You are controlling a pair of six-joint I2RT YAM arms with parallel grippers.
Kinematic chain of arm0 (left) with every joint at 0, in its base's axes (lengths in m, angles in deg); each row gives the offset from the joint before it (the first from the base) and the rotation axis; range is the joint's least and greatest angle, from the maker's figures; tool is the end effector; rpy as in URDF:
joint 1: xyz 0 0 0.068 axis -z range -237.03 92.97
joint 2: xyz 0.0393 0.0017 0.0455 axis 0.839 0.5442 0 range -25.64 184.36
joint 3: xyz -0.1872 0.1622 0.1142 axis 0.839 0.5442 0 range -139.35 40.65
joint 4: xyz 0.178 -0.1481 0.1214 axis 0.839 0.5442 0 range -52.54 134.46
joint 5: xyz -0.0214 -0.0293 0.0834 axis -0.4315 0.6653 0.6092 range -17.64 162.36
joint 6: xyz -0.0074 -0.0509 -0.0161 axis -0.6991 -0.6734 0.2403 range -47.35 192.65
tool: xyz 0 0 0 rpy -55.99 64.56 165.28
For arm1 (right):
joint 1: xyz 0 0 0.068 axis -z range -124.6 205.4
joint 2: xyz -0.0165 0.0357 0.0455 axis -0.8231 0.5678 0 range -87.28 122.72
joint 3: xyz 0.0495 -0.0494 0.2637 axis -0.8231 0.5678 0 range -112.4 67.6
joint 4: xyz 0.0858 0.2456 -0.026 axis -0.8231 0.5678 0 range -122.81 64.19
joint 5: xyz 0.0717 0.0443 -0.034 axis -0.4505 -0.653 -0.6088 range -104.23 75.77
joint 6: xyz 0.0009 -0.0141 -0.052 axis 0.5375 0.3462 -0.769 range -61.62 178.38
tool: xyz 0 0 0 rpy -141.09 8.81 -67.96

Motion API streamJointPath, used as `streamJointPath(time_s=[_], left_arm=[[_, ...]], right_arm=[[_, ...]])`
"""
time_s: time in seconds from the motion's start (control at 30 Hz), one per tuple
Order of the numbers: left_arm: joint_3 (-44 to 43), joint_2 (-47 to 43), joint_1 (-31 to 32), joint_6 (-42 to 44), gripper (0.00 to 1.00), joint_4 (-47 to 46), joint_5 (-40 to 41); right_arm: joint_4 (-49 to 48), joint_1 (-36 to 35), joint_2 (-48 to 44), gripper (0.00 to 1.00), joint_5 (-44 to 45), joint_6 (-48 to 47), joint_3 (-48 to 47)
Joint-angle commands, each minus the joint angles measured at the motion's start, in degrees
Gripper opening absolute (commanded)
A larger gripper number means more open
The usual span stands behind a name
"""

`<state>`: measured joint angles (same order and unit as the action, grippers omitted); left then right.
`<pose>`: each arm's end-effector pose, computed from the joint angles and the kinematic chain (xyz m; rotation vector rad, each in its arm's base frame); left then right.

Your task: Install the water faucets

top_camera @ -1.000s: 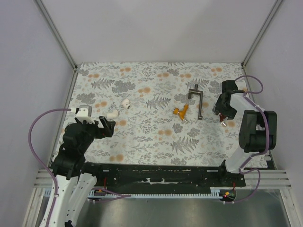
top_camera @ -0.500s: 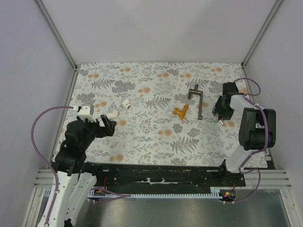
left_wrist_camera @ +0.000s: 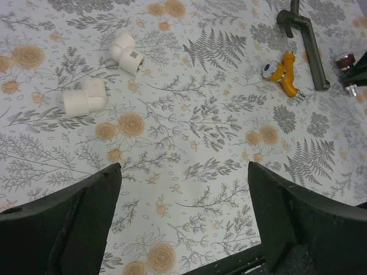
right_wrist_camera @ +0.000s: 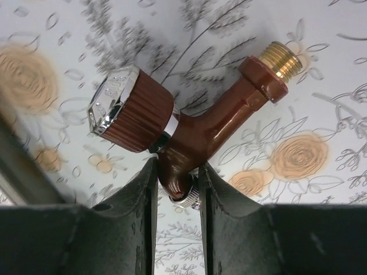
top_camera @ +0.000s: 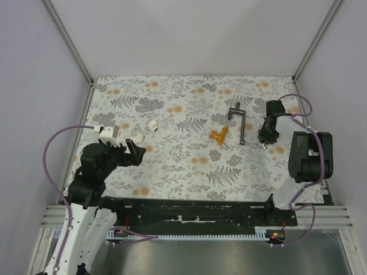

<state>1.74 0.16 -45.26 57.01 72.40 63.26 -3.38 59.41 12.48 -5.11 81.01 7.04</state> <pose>0.1053 -0.0277 0.3018 0.0397 1.9758 -0.4690 0.3311 -0.0288 0.1638 0.6728 2.6622 -0.1323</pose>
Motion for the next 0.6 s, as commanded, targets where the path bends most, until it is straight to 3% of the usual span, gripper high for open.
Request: streamJointPath(time_s=[0.0,0.23,0.47,0.57], left_arm=[[-1.24,3.11,0.27,-2.20,0.96,-2.86,-7.23],[-5.20,10.84,0.27,-8.69,0.96,-6.54,-18.57],[-2.57,15.33,2.46,-20.39,0.96,-21.47,-24.91],[-2.04,16.47,4.48,-21.01,0.96,-23.69,-22.46]], right_arm=[[-0.25,-6.63,-5.97,0.18,0.37,-1.36,1.41],[-0.69,-20.52,-16.96,0.17,-5.86,-6.63,0.17],[-4.29,-34.14,-26.45,0.17,-15.62,-10.15,0.09],[-5.70,-37.58,-27.70,0.04,-15.20,-9.81,0.17]])
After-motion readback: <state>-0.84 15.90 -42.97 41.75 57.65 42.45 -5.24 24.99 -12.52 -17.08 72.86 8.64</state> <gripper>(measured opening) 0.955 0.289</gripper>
